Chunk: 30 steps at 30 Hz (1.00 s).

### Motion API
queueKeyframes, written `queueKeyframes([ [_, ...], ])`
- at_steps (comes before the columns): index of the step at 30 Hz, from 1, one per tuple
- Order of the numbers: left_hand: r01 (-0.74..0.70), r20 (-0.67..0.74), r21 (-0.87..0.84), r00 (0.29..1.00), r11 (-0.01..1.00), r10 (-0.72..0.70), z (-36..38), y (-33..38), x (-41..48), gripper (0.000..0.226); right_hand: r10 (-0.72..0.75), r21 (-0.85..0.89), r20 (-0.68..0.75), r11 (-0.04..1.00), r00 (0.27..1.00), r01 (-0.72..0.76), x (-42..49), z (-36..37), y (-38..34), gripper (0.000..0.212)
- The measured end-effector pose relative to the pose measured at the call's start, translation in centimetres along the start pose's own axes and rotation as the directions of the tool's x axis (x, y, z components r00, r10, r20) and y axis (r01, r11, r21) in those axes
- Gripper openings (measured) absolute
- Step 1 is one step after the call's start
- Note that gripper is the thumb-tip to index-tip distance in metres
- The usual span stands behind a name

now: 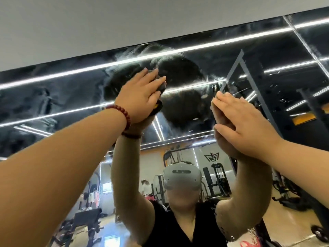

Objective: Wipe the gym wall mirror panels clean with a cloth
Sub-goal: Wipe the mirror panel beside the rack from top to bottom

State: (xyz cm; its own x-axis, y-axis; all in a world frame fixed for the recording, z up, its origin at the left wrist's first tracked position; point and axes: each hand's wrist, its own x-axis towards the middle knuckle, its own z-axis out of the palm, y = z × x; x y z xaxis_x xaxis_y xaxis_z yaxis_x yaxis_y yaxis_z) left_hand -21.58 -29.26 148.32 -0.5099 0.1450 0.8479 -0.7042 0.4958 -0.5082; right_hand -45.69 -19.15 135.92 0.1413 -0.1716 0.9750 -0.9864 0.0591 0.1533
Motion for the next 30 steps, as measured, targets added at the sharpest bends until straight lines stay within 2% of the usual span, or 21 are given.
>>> queueKeyframes([
  [1,0.012,-0.011,0.003,1.000,1.000,-0.012,0.1,0.5,-0.2,0.049,0.001,-0.003,0.000,1.000,1.000,-0.001,0.0,0.0,0.0,0.072],
  [3,-0.191,-0.028,0.004,0.981,0.982,0.191,1.1,3.0,-1.5,0.051,-0.008,-0.010,-0.005,1.000,1.000,0.008,-0.1,0.0,0.0,0.074],
  [5,-0.448,0.016,-0.022,0.894,0.894,0.448,2.2,5.8,-3.6,0.053,-0.020,-0.018,-0.012,1.000,1.000,0.020,-0.1,0.1,0.0,0.078],
  [7,-0.539,0.093,-0.030,0.837,0.842,0.539,2.1,6.4,-4.3,0.054,-0.021,-0.029,-0.019,0.999,1.000,0.021,-0.2,0.1,0.2,0.077],
  [8,-0.527,0.092,-0.012,0.846,0.850,0.525,1.9,5.7,-3.7,0.055,-0.024,-0.036,-0.020,0.999,1.000,0.023,-0.2,0.1,0.2,0.075],
  [9,-0.461,0.052,0.007,0.887,0.888,0.460,1.8,4.7,-3.0,0.055,-0.027,-0.043,-0.022,0.999,0.999,0.026,-0.2,0.1,0.3,0.074],
  [10,-0.340,-0.019,0.011,0.940,0.940,0.340,1.4,3.4,-2.2,0.055,-0.031,-0.050,-0.024,0.998,0.999,0.029,-0.2,0.2,0.4,0.074],
  [11,-0.158,-0.078,-0.013,0.985,0.987,0.156,1.1,2.0,-1.6,0.055,-0.036,-0.053,-0.025,0.998,0.999,0.035,-0.2,0.2,0.4,0.073],
  [13,0.184,-0.099,-0.056,0.977,0.981,-0.189,0.8,0.6,-1.0,0.051,-0.043,-0.058,-0.032,0.997,0.999,0.041,-0.2,0.3,0.6,0.071],
  [14,0.232,-0.104,-0.046,0.966,0.972,-0.236,0.9,1.2,-1.3,0.050,-0.045,-0.060,-0.036,0.997,0.998,0.043,-0.2,0.4,0.6,0.070],
  [15,0.177,-0.131,-0.034,0.975,0.984,-0.180,1.3,2.3,-2.0,0.049,-0.047,-0.060,-0.039,0.997,0.998,0.044,-0.2,0.5,0.6,0.070],
  [17,-0.127,-0.172,0.010,0.977,0.992,0.127,2.0,5.3,-4.4,0.047,-0.048,-0.052,-0.038,0.998,0.998,0.046,-0.3,0.4,0.6,0.069],
  [18,-0.257,-0.142,0.023,0.956,0.966,0.257,2.6,6.6,-5.9,0.049,-0.049,-0.048,-0.034,0.998,0.998,0.048,-0.3,0.4,0.6,0.069],
  [19,-0.332,-0.075,0.015,0.940,0.943,0.332,3.0,7.4,-7.2,0.050,-0.051,-0.050,-0.029,0.998,0.998,0.050,-0.4,0.4,0.6,0.069],
  [21,-0.368,0.071,-0.002,0.927,0.930,0.367,2.8,7.1,-7.9,0.051,-0.063,-0.070,-0.013,0.996,0.998,0.062,-0.6,0.3,0.6,0.071],
  [23,-0.268,0.037,0.036,0.963,0.963,0.266,2.0,5.0,-6.5,0.051,-0.071,-0.083,0.010,0.994,0.997,0.071,-0.7,0.2,0.5,0.072],
  [25,0.042,0.012,0.018,0.999,0.999,-0.042,0.8,2.3,-4.7,0.049,-0.069,-0.082,0.024,0.994,0.997,0.071,-0.7,0.1,0.5,0.074],
  [27,0.279,-0.014,-0.031,0.960,0.960,-0.279,0.0,1.2,-4.1,0.050,-0.069,-0.084,0.021,0.994,0.997,0.070,-0.8,0.0,0.4,0.074],
  [28,0.305,-0.038,-0.024,0.951,0.952,-0.305,0.1,1.9,-4.3,0.050,-0.068,-0.087,0.017,0.994,0.998,0.069,-0.8,0.0,0.4,0.074],
  [29,0.263,-0.084,0.002,0.961,0.965,-0.262,0.4,3.0,-4.8,0.049,-0.066,-0.090,0.016,0.994,0.998,0.067,-0.8,0.1,0.3,0.074],
  [30,0.158,-0.148,0.023,0.977,0.987,-0.153,0.9,4.4,-5.6,0.047,-0.064,-0.094,0.017,0.993,0.998,0.065,-0.8,0.1,0.2,0.073],
])
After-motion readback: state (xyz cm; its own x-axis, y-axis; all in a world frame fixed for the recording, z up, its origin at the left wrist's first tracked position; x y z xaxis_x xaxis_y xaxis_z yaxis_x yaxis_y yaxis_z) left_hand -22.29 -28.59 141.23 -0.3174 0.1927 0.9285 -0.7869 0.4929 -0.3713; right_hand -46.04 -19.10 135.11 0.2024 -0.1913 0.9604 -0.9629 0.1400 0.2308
